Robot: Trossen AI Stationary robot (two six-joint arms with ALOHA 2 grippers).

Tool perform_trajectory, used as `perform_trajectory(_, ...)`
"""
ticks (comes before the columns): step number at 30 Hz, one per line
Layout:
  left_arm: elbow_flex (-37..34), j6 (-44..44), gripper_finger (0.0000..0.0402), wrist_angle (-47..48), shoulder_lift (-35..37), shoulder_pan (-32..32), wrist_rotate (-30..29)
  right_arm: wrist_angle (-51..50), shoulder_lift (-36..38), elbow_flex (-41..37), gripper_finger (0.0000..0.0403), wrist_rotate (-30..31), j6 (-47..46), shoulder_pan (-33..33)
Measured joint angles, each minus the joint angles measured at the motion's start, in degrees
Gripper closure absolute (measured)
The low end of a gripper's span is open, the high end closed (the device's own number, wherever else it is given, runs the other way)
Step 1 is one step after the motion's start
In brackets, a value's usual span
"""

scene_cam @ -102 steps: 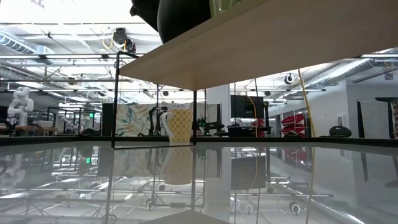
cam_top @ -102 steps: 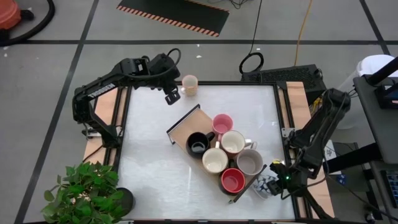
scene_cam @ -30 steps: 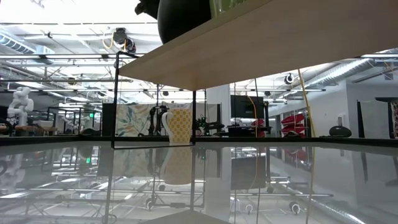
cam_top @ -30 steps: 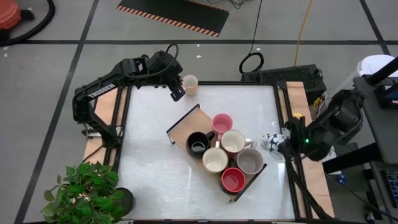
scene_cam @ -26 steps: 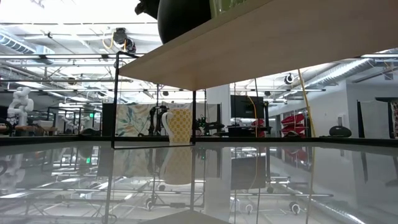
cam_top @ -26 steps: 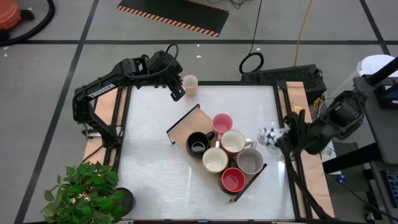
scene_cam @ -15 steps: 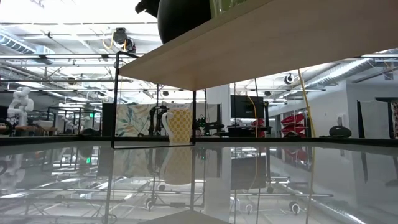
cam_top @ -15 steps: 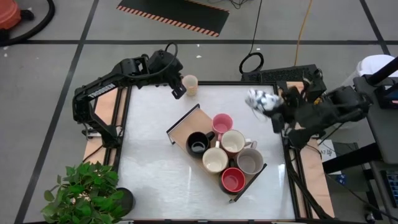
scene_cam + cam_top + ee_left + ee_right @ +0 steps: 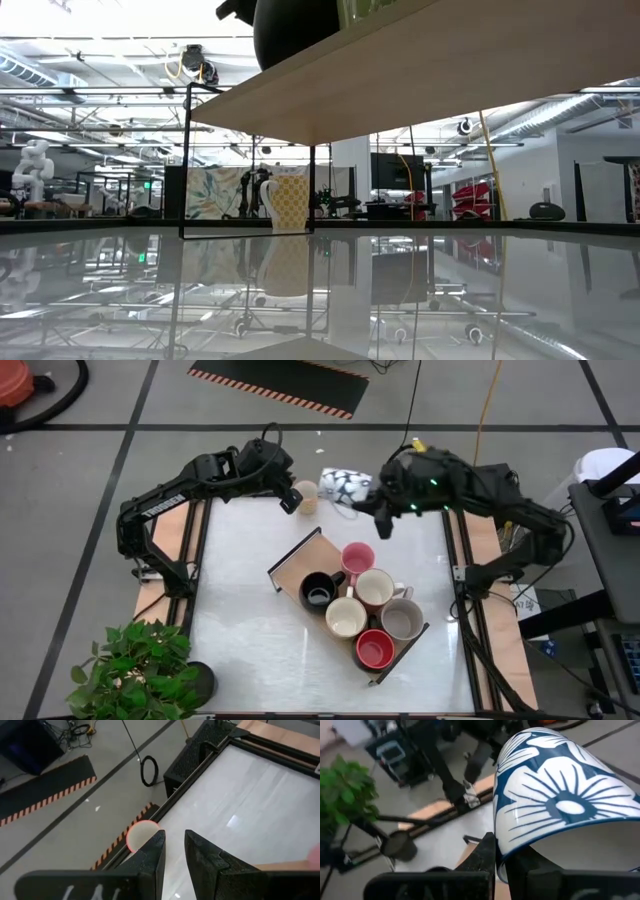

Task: Place coffee mugs
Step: Put the blue-white mug on the shelf

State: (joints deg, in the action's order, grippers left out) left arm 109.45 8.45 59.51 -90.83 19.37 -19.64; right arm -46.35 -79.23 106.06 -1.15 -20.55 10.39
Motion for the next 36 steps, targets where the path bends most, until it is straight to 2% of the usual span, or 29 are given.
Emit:
perform_trajectory(3, 0.0, 2.0, 0.0323, 0.7, 0.1, 0.0, 0.0, -0.9, -2.5, 1.8, 0.0397, -4.5, 4.7, 2.4)
perform_trajectory(10, 0.0, 9.1, 0.0322, 0.4, 2.3, -0.4, 0.1, -0.8, -7.5, 3.3, 0.0397, -11.4, 22.0, 5.1)
perform_trajectory(15, 0.0, 12.3, 0.0316, -2.2, 6.5, -0.5, 6.3, -2.3, -9.8, 3.3, 0.0397, -12.6, 31.9, 5.4)
perform_trajectory(18, 0.0, 13.9, 0.0283, -3.7, 8.7, 0.7, 10.4, -2.4, -10.6, 3.3, 0.0397, -12.6, 39.1, 5.4)
perform_trajectory(23, 0.1, 14.4, 0.0182, -4.1, 9.5, 1.8, 11.5, -0.9, -11.8, 3.3, 0.0397, -12.5, 52.6, 5.4)
perform_trajectory(27, 0.0, 13.3, 0.0122, -3.9, 8.1, 1.8, 14.4, 0.1, -13.2, 3.3, 0.0397, -12.5, 57.1, 5.4)
perform_trajectory(31, 0.0, 13.3, 0.0112, -0.8, 6.7, 0.6, 16.6, -0.4, -14.1, 3.3, 0.0397, -12.4, 58.8, 5.4)
perform_trajectory(36, 0.0, 13.1, 0.0136, 1.4, 6.6, -0.8, 16.8, -0.3, -14.4, 3.3, 0.0397, -12.4, 59.4, 5.4)
